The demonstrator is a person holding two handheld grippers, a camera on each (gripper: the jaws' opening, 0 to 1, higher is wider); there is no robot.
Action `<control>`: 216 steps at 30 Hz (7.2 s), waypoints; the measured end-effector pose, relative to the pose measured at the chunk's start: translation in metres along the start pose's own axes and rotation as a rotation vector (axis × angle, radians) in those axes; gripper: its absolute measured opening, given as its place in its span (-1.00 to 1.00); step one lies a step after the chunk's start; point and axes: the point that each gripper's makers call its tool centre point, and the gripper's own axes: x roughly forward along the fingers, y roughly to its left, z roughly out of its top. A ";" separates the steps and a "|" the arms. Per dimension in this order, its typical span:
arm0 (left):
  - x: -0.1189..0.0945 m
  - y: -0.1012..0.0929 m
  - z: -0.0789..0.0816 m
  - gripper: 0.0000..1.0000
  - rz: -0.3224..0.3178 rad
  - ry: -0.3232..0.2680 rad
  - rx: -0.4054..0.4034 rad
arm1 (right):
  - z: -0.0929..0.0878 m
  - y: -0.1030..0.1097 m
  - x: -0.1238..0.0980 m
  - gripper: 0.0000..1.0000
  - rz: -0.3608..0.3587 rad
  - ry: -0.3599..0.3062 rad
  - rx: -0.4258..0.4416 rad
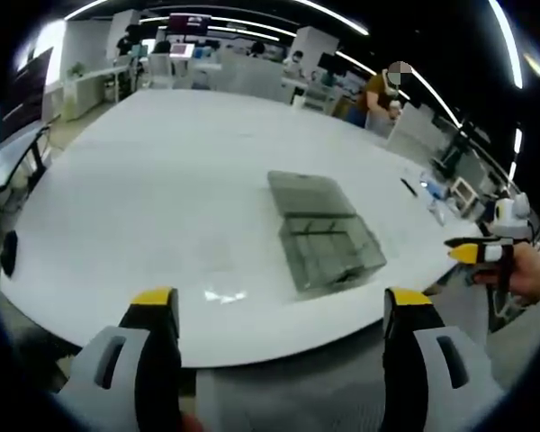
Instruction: Insert the divider into the dual guide fixture by aligning both edges with the guide slots and pushing it downward to the bottom, including one-sided entry, uneven engagement, binding, and posture correction.
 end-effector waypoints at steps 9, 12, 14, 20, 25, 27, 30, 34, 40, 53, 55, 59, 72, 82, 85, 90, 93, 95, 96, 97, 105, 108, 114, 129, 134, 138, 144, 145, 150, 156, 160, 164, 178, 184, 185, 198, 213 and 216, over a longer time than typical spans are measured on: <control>-0.001 0.001 -0.001 0.84 0.002 -0.002 -0.009 | -0.001 0.001 0.000 0.85 0.003 0.002 0.000; -0.001 0.001 -0.001 0.84 0.000 -0.007 -0.012 | -0.002 0.001 0.000 0.85 0.003 0.003 -0.001; -0.001 0.001 -0.002 0.84 0.000 -0.002 -0.011 | -0.002 0.001 0.000 0.85 0.005 0.004 0.002; -0.001 0.001 -0.003 0.83 -0.002 0.000 -0.014 | -0.003 0.001 -0.001 0.85 0.007 0.008 0.002; -0.001 0.001 -0.004 0.81 -0.005 0.003 -0.021 | -0.002 0.001 -0.001 0.84 0.008 0.006 0.004; -0.001 0.001 -0.004 0.81 -0.004 0.003 -0.023 | -0.002 0.001 -0.001 0.84 0.008 0.006 0.005; -0.001 0.001 -0.004 0.81 -0.005 0.005 -0.022 | -0.002 0.001 0.000 0.84 0.011 0.007 0.004; -0.001 0.001 -0.004 0.79 -0.006 0.006 -0.024 | -0.001 0.002 0.000 0.84 0.012 0.006 0.005; -0.001 0.002 -0.003 0.79 -0.003 0.005 -0.028 | -0.001 0.001 0.000 0.83 0.012 0.005 0.004; 0.000 0.001 0.000 0.78 -0.006 0.007 -0.025 | 0.002 0.000 0.001 0.82 0.013 0.002 0.008; 0.001 0.001 0.001 0.78 -0.008 0.006 -0.025 | 0.002 0.000 0.001 0.82 0.013 0.000 0.009; 0.001 0.001 0.000 0.78 -0.007 0.008 -0.022 | 0.002 0.000 0.001 0.81 0.013 0.001 0.010; 0.001 0.001 0.000 0.76 -0.009 0.009 -0.016 | 0.001 0.000 0.001 0.79 0.015 0.006 0.006; 0.000 -0.001 0.003 0.72 -0.022 0.005 0.000 | 0.003 0.000 0.001 0.77 0.035 0.002 0.025; 0.001 -0.003 0.003 0.71 -0.029 0.008 0.006 | 0.003 0.000 0.002 0.77 0.037 0.002 0.030; 0.002 -0.006 0.005 0.71 -0.038 0.007 0.024 | 0.005 0.000 0.005 0.76 0.041 0.010 0.026; 0.003 -0.007 0.006 0.70 -0.042 0.007 0.028 | 0.007 0.000 0.006 0.76 0.044 0.010 0.025; 0.004 -0.008 0.007 0.70 -0.047 0.008 0.034 | 0.009 -0.001 0.007 0.75 0.044 0.012 0.019; 0.004 -0.009 0.006 0.70 -0.049 0.009 0.036 | 0.010 -0.002 0.008 0.75 0.043 0.016 0.016; 0.005 -0.010 0.006 0.70 -0.052 0.011 0.039 | 0.011 -0.003 0.009 0.75 0.044 0.017 0.015; 0.013 -0.025 0.003 0.67 -0.104 0.032 0.077 | 0.018 -0.007 0.017 0.73 0.046 0.026 0.000; 0.016 -0.029 0.004 0.66 -0.115 0.028 0.092 | 0.019 -0.008 0.019 0.71 0.049 0.030 -0.003; 0.021 -0.037 0.008 0.66 -0.144 0.023 0.109 | 0.019 -0.010 0.027 0.67 0.055 0.045 -0.018; 0.029 -0.048 0.011 0.66 -0.185 0.019 0.144 | 0.025 -0.023 0.049 0.59 0.053 0.074 -0.036; 0.031 -0.054 0.016 0.59 -0.216 -0.008 0.177 | 0.027 -0.026 0.056 0.57 0.054 0.085 -0.049; 0.033 -0.056 0.017 0.56 -0.229 -0.009 0.185 | 0.029 -0.030 0.063 0.54 0.055 0.091 -0.053; 0.035 -0.057 0.015 0.55 -0.239 -0.008 0.194 | 0.029 -0.033 0.070 0.52 0.055 0.111 -0.066; 0.035 -0.058 0.015 0.55 -0.240 -0.006 0.199 | 0.029 -0.034 0.071 0.51 0.055 0.113 -0.069; 0.038 -0.059 0.015 0.55 -0.252 -0.007 0.213 | 0.027 -0.040 0.078 0.46 0.054 0.135 -0.079; 0.040 -0.063 0.014 0.56 -0.270 -0.007 0.246 | 0.023 -0.047 0.086 0.44 0.045 0.167 -0.088; 0.041 -0.064 0.014 0.56 -0.280 -0.009 0.265 | 0.020 -0.052 0.092 0.40 0.037 0.184 -0.089; 0.043 -0.066 0.014 0.57 -0.288 -0.008 0.272 | 0.016 -0.056 0.098 0.34 0.032 0.205 -0.084; 0.046 -0.066 0.011 0.57 -0.293 0.003 0.274 | 0.009 -0.066 0.111 0.14 0.003 0.274 -0.098; 0.047 -0.067 0.010 0.57 -0.297 0.005 0.275 | 0.008 -0.070 0.116 0.05 -0.015 0.293 -0.094; 0.047 -0.067 0.010 0.57 -0.298 0.005 0.276 | 0.008 -0.071 0.118 0.05 -0.022 0.297 -0.089; 0.050 -0.066 0.009 0.56 -0.303 0.007 0.270 | 0.007 -0.081 0.125 -0.06 -0.080 0.339 -0.047; 0.051 -0.064 0.009 0.56 -0.303 0.010 0.266 | 0.003 -0.083 0.130 -0.10 -0.134 0.379 -0.039; 0.050 -0.063 0.009 0.56 -0.300 0.008 0.264 | 0.002 -0.084 0.132 -0.10 -0.145 0.383 -0.041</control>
